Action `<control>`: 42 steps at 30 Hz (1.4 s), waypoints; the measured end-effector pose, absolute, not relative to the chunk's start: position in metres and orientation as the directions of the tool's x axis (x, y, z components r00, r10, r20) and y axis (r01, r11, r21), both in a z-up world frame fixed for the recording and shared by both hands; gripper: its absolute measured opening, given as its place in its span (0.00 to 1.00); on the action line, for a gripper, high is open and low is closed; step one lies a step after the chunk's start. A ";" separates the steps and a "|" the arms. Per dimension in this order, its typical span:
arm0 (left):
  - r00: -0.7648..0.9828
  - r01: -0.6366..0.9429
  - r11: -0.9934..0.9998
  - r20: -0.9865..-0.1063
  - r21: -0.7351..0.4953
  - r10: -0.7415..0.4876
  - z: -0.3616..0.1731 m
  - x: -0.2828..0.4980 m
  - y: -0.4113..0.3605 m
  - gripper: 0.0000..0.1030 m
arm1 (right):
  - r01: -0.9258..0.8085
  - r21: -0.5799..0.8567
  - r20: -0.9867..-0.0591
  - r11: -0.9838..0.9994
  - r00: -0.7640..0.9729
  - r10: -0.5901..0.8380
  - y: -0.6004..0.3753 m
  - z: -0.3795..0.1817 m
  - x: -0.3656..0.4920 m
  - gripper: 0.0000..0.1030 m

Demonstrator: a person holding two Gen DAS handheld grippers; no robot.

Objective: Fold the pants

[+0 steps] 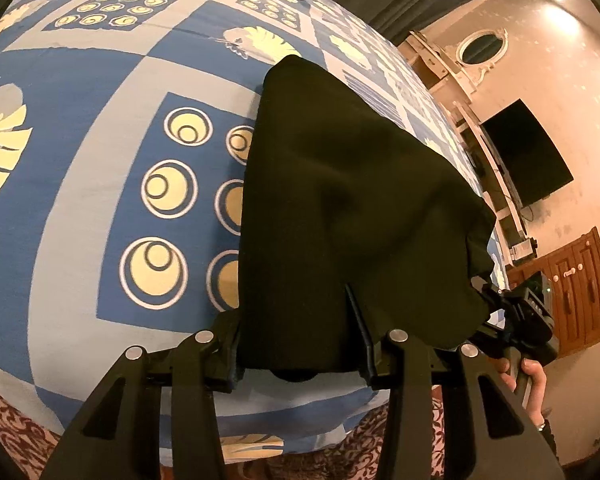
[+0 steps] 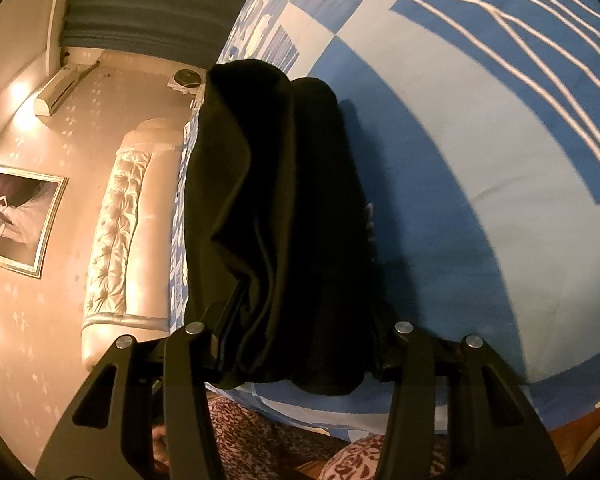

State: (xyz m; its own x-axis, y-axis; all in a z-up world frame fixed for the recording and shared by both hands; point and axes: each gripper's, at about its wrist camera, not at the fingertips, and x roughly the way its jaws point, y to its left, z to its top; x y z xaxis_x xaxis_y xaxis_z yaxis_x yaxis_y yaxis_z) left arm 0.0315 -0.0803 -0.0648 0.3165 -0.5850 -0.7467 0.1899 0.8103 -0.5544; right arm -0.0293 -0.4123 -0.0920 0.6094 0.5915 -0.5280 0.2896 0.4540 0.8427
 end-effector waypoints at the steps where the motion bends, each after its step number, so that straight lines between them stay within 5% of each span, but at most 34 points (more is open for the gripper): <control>1: 0.317 0.187 0.810 -0.747 -0.555 -0.585 -0.065 0.032 -0.079 0.42 | 0.288 0.842 -0.528 0.455 0.608 0.592 -0.410 -0.092 -0.027 0.46; 42: 0.399 0.050 0.839 -0.759 -0.542 -0.514 -0.050 -0.017 -0.017 0.42 | 0.205 0.859 -0.502 0.469 0.519 0.692 -0.361 -0.098 0.018 0.46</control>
State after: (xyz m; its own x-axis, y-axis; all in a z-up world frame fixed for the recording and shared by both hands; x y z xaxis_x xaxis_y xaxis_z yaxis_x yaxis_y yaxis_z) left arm -0.0169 -0.0171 -0.0500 0.3990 -0.5138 -0.7594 0.0497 0.8391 -0.5416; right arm 0.0184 -0.3608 -0.0979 0.5190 0.6917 -0.5022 0.2054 0.4694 0.8588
